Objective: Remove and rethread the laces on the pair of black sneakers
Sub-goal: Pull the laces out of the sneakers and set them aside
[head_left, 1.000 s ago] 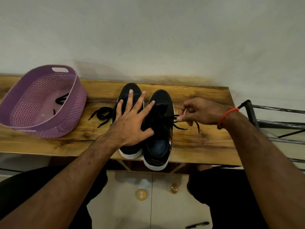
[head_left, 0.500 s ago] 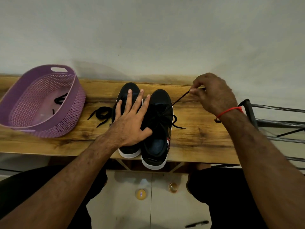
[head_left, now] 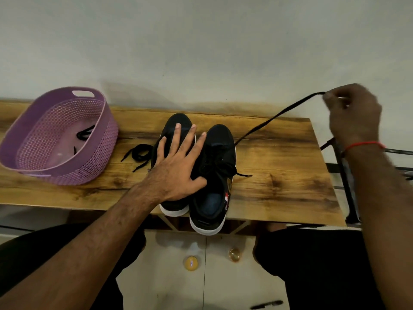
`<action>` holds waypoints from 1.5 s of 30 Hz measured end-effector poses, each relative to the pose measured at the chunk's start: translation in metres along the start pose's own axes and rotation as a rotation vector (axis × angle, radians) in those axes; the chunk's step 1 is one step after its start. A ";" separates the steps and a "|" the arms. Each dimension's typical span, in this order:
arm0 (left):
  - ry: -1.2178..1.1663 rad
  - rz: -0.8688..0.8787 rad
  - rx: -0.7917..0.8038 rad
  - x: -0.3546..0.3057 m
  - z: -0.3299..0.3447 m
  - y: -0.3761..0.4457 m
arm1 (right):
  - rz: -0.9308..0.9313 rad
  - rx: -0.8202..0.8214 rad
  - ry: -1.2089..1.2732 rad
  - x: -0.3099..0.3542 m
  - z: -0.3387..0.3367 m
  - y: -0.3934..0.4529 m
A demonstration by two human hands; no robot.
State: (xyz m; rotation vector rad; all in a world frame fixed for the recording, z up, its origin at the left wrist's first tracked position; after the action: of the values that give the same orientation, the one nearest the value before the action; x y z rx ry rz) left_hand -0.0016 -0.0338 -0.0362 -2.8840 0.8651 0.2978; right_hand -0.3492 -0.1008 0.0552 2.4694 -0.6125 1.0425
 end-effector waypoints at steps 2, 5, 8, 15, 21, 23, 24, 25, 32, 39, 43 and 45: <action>-0.024 0.024 -0.021 0.001 0.000 0.001 | -0.129 0.177 -0.031 0.008 0.020 -0.014; -0.098 0.067 -0.096 0.001 -0.002 0.000 | -0.310 0.496 -0.253 0.030 0.045 -0.039; -0.207 0.108 -0.180 0.000 -0.006 -0.003 | -0.427 0.617 -0.420 0.044 0.061 -0.063; -0.284 -0.015 -0.309 -0.003 -0.011 0.001 | -0.486 0.811 -0.562 0.042 0.076 -0.087; -0.283 -0.036 -0.231 -0.001 -0.022 0.003 | -0.499 0.917 -0.629 0.039 0.092 -0.098; -0.269 -0.038 -0.213 -0.001 -0.022 0.002 | -0.494 0.936 -0.638 0.037 0.096 -0.101; -0.263 -0.039 -0.207 -0.001 -0.021 0.002 | -0.488 0.944 -0.640 0.036 0.097 -0.102; -0.260 -0.039 -0.203 -0.002 -0.021 0.002 | -0.480 0.953 -0.639 0.036 0.098 -0.102; -0.588 -0.186 -0.268 -0.003 -0.014 0.007 | -0.422 1.016 -0.617 0.036 0.096 -0.102; -0.703 -0.217 -0.217 -0.005 -0.021 0.006 | -0.402 1.033 -0.597 0.037 0.096 -0.101; -0.716 -0.202 -0.203 -0.002 -0.018 0.006 | -0.450 0.943 -0.601 0.037 0.099 -0.101; -0.821 -0.255 -0.296 -0.007 -0.022 0.006 | -0.466 0.869 -0.560 0.037 0.099 -0.101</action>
State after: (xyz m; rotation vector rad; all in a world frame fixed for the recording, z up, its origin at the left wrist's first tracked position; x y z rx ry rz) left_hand -0.0071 -0.0393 -0.0134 -2.6318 0.3137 1.5284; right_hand -0.2159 -0.0762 0.0002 3.4400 0.3962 0.4493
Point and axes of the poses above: each hand's wrist, its own y-axis towards the middle knuckle, its own z-axis out of the palm, x = y × z, the point moved 1 cm from there along y, towards the middle knuckle, and after that the axes turned 13 degrees about z, right-handed, at the moved point
